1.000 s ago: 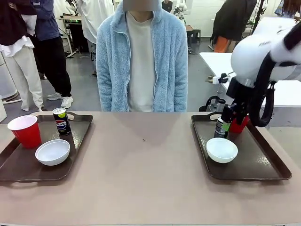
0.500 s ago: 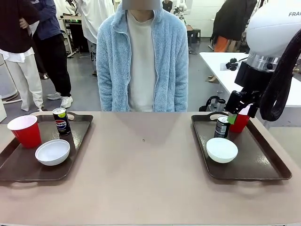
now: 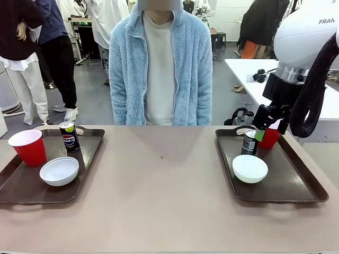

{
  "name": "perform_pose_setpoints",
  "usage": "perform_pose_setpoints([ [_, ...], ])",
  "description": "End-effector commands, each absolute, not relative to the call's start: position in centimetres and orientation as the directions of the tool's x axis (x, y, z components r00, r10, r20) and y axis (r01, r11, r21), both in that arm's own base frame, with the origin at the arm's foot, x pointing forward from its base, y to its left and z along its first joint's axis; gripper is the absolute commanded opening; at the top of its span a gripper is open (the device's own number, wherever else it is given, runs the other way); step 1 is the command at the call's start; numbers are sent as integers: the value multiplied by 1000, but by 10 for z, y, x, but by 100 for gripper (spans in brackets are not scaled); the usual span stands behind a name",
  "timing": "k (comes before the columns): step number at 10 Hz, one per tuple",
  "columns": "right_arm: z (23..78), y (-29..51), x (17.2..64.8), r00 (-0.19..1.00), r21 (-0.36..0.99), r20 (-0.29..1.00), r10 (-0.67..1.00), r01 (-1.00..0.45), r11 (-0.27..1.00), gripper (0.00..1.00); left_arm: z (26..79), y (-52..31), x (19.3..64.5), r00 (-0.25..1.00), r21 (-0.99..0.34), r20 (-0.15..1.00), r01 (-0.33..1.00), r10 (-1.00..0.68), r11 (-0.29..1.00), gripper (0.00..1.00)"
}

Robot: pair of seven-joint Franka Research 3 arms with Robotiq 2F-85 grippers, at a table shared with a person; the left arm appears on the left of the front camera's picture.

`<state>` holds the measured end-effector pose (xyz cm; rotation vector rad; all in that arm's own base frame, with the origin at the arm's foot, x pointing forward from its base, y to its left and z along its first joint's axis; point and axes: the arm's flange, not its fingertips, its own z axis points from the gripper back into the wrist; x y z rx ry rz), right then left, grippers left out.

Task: Prepare tableware on both trays.
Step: Pick up a Picnic Bowl from the table and place it on a Handle tray.

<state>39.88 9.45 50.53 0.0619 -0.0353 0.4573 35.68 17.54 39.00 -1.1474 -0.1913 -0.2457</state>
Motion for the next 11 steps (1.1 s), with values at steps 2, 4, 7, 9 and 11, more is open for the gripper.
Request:
perform_pose_setpoints([
  [2,505,93,402,891,43,59,451,-453,890,98,394,175,357,962,-878,263,271,-77,394,94],
  [4,505,94,399,897,52,48,440,-442,895,99,394,175,357,962,-878,263,271,-77,394,94],
  [7,558,-1,420,962,868,272,15,-252,429,99,394,175,357,962,-878,263,271,-77,394,94],
  [9,522,-66,429,983,974,168,-77,-154,165,99,394,175,357,962,-878,263,271,-77,394,94],
  [11,480,-105,426,995,994,65,-70,-58,97,99,394,175,357,962,-878,263,271,-77,394,94],
])
